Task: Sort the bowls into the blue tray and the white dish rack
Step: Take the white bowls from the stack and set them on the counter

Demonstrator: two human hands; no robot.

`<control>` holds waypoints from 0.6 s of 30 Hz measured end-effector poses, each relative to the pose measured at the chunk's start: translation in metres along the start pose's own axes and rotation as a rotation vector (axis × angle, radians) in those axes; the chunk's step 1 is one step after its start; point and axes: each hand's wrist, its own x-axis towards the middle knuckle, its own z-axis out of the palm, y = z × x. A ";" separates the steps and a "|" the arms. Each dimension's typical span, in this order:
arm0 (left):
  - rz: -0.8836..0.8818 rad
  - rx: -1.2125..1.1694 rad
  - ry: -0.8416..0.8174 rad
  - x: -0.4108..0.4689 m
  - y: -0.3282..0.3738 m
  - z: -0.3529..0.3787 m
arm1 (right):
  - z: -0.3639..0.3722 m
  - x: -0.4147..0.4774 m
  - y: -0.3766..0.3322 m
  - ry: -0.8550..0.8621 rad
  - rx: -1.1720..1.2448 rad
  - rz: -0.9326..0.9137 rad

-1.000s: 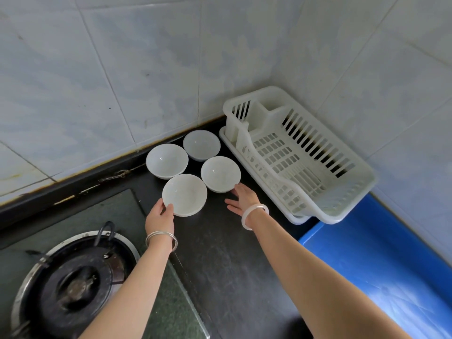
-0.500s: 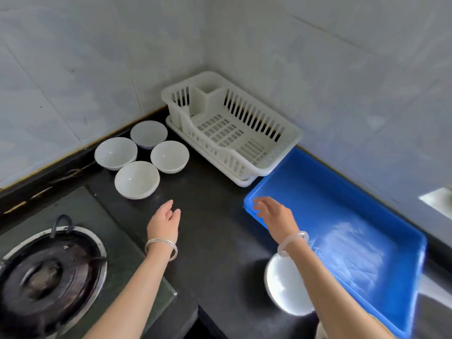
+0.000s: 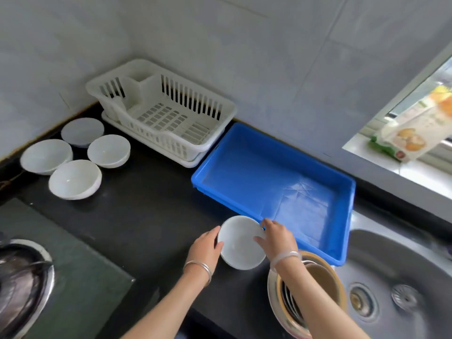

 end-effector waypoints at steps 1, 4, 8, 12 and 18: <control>-0.010 0.013 0.003 -0.001 0.000 0.003 | 0.001 0.000 -0.001 0.008 0.003 0.001; -0.036 0.017 0.017 -0.003 0.000 0.007 | 0.002 0.000 -0.004 0.024 0.026 0.036; -0.070 -0.144 -0.018 -0.003 -0.003 0.007 | 0.002 -0.002 -0.006 0.070 0.021 0.073; -0.075 -0.284 -0.039 -0.005 -0.009 0.004 | -0.002 -0.005 -0.005 0.114 -0.015 0.069; -0.123 -0.463 -0.087 0.000 -0.012 0.003 | -0.009 -0.009 -0.001 0.112 0.070 0.098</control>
